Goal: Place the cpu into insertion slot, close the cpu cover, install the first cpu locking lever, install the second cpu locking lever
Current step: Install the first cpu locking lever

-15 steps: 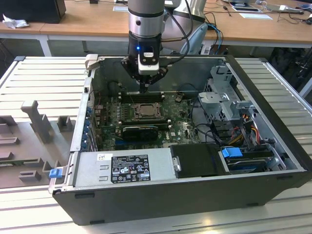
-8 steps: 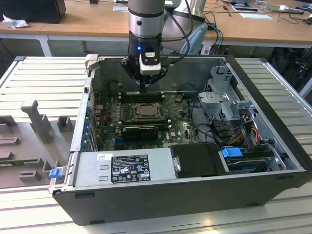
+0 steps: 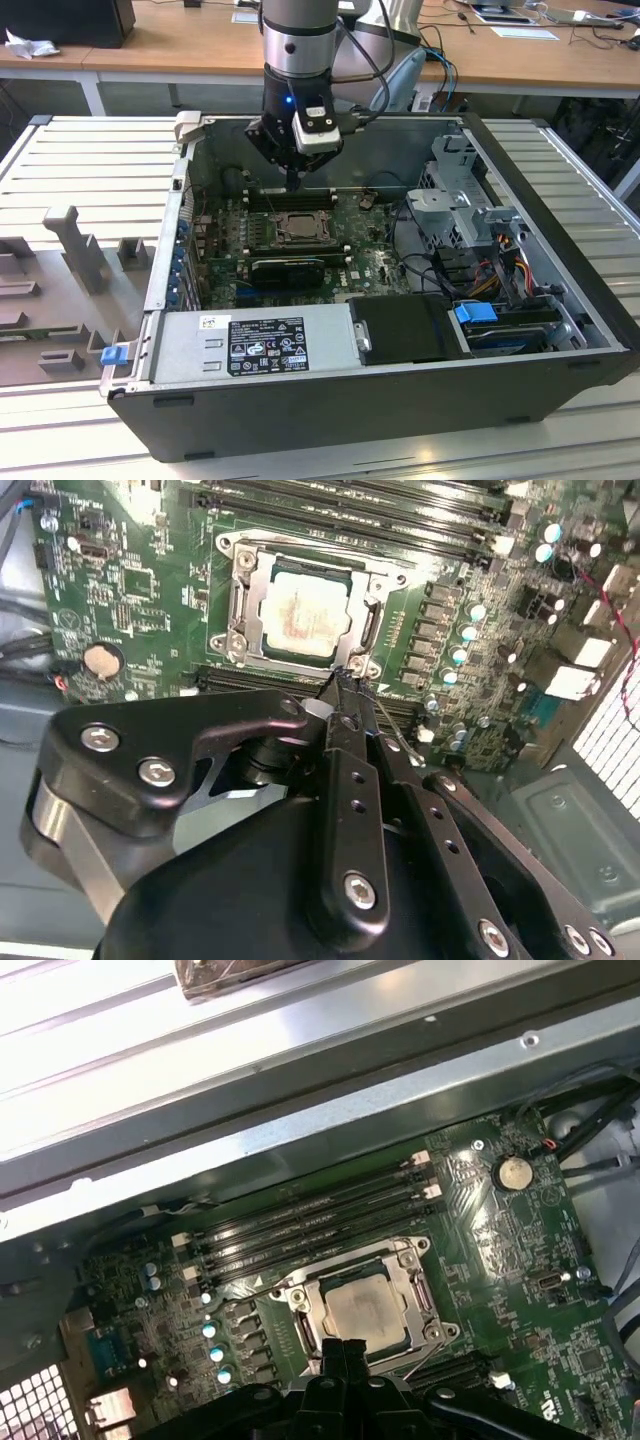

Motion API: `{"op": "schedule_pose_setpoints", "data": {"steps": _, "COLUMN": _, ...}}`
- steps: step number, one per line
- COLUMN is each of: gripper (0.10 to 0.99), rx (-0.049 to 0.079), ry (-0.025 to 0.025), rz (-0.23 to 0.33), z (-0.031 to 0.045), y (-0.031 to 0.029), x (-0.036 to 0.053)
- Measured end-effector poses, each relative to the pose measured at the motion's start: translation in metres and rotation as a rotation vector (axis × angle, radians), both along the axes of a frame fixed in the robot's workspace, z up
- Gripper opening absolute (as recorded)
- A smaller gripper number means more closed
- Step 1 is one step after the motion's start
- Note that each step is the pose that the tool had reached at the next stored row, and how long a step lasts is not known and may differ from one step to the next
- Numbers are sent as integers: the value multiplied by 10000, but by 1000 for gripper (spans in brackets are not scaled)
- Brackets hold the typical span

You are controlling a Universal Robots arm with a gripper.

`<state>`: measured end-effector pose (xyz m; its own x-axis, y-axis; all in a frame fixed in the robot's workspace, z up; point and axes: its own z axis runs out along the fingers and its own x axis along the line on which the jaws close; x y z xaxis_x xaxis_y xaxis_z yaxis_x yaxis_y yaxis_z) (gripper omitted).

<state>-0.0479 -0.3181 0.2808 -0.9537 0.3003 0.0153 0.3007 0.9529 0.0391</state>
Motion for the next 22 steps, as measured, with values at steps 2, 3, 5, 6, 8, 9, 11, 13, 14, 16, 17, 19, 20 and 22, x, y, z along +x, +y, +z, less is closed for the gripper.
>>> {"op": "schedule_pose_setpoints", "data": {"steps": 2, "gripper": 106, "rx": 0, "ry": 0, "rz": 392, "z": -1, "y": 0, "x": 0}}
{"op": "schedule_pose_setpoints", "data": {"steps": 3, "gripper": 106, "rx": 0, "ry": 0, "rz": 534, "z": -1, "y": 0, "x": 0}}
{"op": "schedule_pose_setpoints", "data": {"steps": 5, "gripper": 106, "rx": 0, "ry": 0, "rz": 747, "z": -1, "y": 0, "x": -1}}
{"op": "schedule_pose_setpoints", "data": {"steps": 6, "gripper": 106, "rx": 0, "ry": -1, "rz": 780, "z": -1, "y": 0, "x": -3}}
{"op": "schedule_pose_setpoints", "data": {"steps": 8, "gripper": 106, "rx": 1, "ry": 0, "rz": 798, "z": -1, "y": 0, "x": -5}}
{"op": "schedule_pose_setpoints", "data": {"steps": 9, "gripper": 106, "rx": 2, "ry": 0, "rz": 802, "z": -1, "y": 0, "x": -6}}
{"op": "schedule_pose_setpoints", "data": {"steps": 11, "gripper": 106, "rx": 6, "ry": -2, "rz": 809, "z": -2, "y": 0, "x": -9}}
{"op": "schedule_pose_setpoints", "data": {"steps": 13, "gripper": 106, "rx": 13, "ry": -1, "rz": 815, "z": -2, "y": 0, "x": -13}}
{"op": "schedule_pose_setpoints", "data": {"steps": 14, "gripper": 106, "rx": 19, "ry": -2, "rz": 819, "z": -2, "y": 0, "x": -14}}
{"op": "schedule_pose_setpoints", "data": {"steps": 16, "gripper": 106, "rx": 26, "ry": -1, "rz": 825, "z": -2, "y": 0, "x": -17}}
{"op": "schedule_pose_setpoints", "data": {"steps": 17, "gripper": 106, "rx": 30, "ry": -2, "rz": 828, "z": -2, "y": 0, "x": -19}}
{"op": "schedule_pose_setpoints", "data": {"steps": 19, "gripper": 106, "rx": 33, "ry": -2, "rz": 837, "z": -2, "y": 0, "x": -23}}
{"op": "schedule_pose_setpoints", "data": {"steps": 20, "gripper": 106, "rx": 34, "ry": -2, "rz": 841, "z": -2, "y": 0, "x": -24}}
{"op": "schedule_pose_setpoints", "data": {"steps": 22, "gripper": 106, "rx": 35, "ry": -2, "rz": 851, "z": -3, "y": 0, "x": -30}}
